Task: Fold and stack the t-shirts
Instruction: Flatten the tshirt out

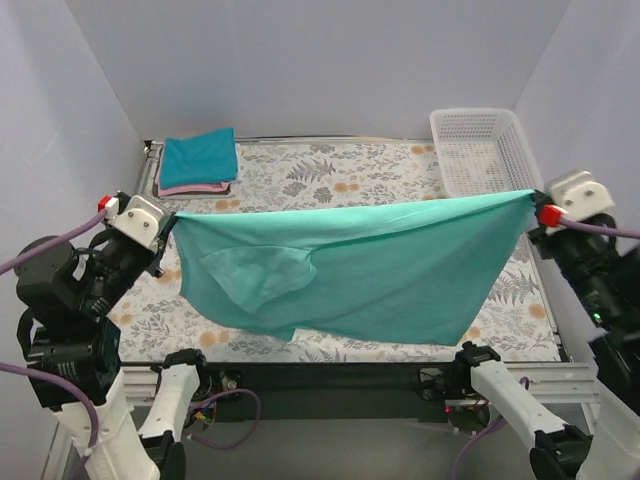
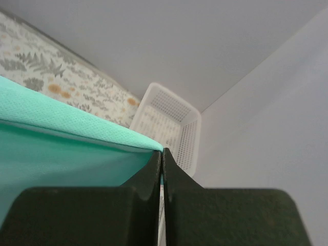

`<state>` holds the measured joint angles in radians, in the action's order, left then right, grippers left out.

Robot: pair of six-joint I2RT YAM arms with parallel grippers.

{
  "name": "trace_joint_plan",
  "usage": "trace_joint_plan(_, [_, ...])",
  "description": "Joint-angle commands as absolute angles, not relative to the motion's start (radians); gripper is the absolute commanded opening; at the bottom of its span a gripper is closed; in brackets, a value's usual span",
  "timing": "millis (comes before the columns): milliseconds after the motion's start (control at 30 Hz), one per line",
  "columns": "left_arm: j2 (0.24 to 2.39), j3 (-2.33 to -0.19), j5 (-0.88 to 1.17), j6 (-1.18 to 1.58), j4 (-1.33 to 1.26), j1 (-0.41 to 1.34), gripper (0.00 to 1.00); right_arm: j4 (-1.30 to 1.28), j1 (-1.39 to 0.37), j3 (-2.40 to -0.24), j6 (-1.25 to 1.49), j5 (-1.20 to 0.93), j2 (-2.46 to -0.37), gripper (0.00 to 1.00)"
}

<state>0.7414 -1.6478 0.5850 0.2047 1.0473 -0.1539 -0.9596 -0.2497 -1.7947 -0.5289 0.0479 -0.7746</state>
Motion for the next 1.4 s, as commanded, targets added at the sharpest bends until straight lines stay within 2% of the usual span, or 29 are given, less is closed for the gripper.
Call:
trace_joint_plan(0, [0.854, -1.582, 0.589, 0.158, 1.137, -0.153, 0.0, -0.83, -0.244, -1.561, -0.615, 0.052, -0.824, 0.01])
trace_joint_plan(167, [1.011, -1.399, 0.572, 0.199, 1.031, -0.153, 0.0, -0.571, -0.244, -1.223, -0.679, 0.012, -0.912, 0.01])
trace_joint_plan(300, [1.15, -1.266, 0.584, 0.221, 0.895, -0.141, 0.0, -0.353, -0.245, -1.025, -0.718, 0.008, -1.027, 0.01])
trace_joint_plan(400, [1.291, -1.197, 0.563, 0.291, 0.807, -0.126, 0.0, -0.213, -0.244, -0.953, -0.73, -0.026, -1.165, 0.01])
trace_joint_plan(500, [1.435, -1.169, 0.519, 0.328, 0.683, -0.104, 0.0, -0.125, -0.245, -0.96, -0.727, -0.028, -1.337, 0.01])
trace_joint_plan(700, [1.708, -1.21, 0.448, 0.393, 0.635, -0.083, 0.0, -0.094, -0.245, -1.132, -0.713, -0.005, -1.67, 0.01])
trace_joint_plan(833, [1.801, -1.288, 0.371, 0.42, 0.597, -0.087, 0.15, -0.098, -0.245, -1.251, -0.689, -0.005, -1.804, 0.01])
trace_joint_plan(967, [1.812, -1.394, 0.368, 0.417, 0.606, -0.098, 0.25, -0.104, -0.245, -1.357, -0.693, 0.061, -1.874, 0.01])
trace_joint_plan(1000, [1.798, -1.399, 0.42, 0.398, 0.635, -0.098, 0.27, -0.109, -0.244, -1.37, -0.698, 0.064, -1.881, 0.01])
trace_joint_plan(1067, [1.72, -1.379, 0.489, 0.301, 0.664, -0.094, 0.4, -0.123, -0.245, -1.394, -0.71, 0.069, -1.891, 0.01])
trace_joint_plan(1133, [1.654, -1.309, 0.567, 0.244, 0.704, -0.087, 0.45, -0.136, -0.244, -1.425, -0.706, 0.069, -1.901, 0.01])
trace_joint_plan(1367, [1.428, -1.066, 0.604, -0.081, 0.752, 0.063, 0.47, -0.196, -0.245, -1.442, -0.706, 0.057, -1.931, 0.01])
